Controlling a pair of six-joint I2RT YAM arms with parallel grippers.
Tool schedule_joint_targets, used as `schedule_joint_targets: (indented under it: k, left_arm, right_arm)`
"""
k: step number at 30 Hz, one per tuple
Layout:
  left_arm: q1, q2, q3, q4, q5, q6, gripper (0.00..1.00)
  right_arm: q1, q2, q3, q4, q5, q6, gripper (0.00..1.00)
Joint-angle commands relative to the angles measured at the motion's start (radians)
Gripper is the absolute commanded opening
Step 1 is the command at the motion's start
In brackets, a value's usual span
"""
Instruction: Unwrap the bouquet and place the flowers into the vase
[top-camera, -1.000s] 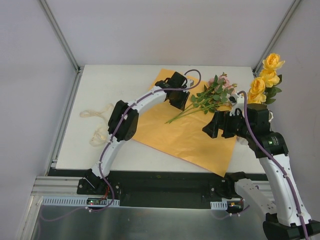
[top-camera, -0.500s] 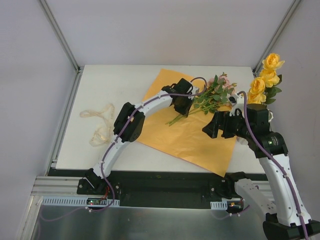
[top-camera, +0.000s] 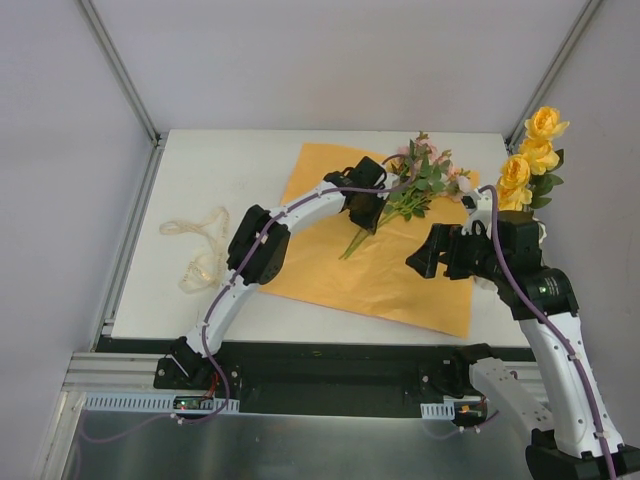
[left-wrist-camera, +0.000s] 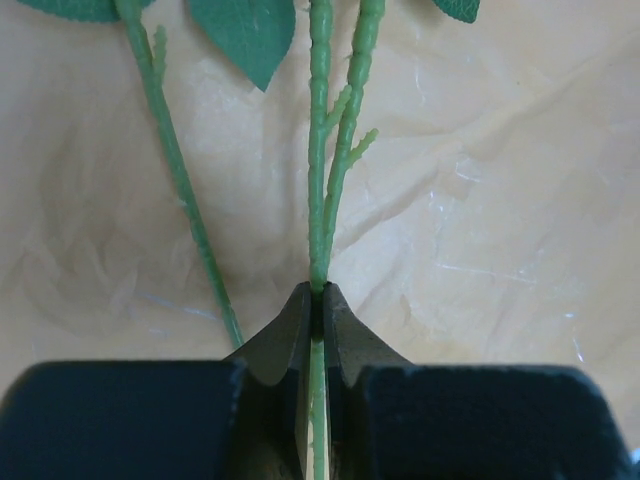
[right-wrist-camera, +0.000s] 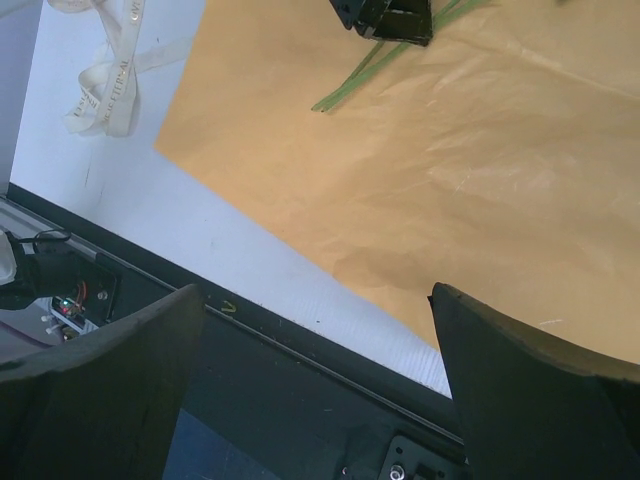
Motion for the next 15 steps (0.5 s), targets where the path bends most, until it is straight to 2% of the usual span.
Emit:
schedule_joint_targets:
  k: [1, 5, 7, 11, 14, 15]
  left_arm:
    - [-0.003, -0.166, -0.053, -0.010, 0.069, -0.041, 0.05]
    - [-0.001, -0.208, -0.090, -0.012, 0.101, -0.068, 0.52]
    - [-0.003, -0.211, -0.078, -0.012, 0.068, -0.065, 0.56]
    - [0.002, -0.193, -0.032, -0.012, 0.001, -0.042, 0.55]
    - [0.002, -0.154, 0.013, -0.012, -0.078, -0.012, 0.50]
    - [0.002, -0.145, 0.027, -0.013, -0.103, 0.004, 0.45]
  right_arm:
    - [0.004, -0.013, 0.017, -0.003, 0.022, 0.059, 1.00]
    - [0.004, -0.014, 0.020, -0.005, 0.029, 0.076, 1.00]
    - [0.007, -0.013, 0.023, -0.008, 0.035, 0.079, 1.00]
    - [0.006, -0.010, 0.028, -0.017, 0.043, 0.080, 1.00]
    - [0.006, -0.008, 0.026, -0.023, 0.049, 0.077, 1.00]
    - [0.007, -0.008, 0.026, -0.024, 0.051, 0.079, 1.00]
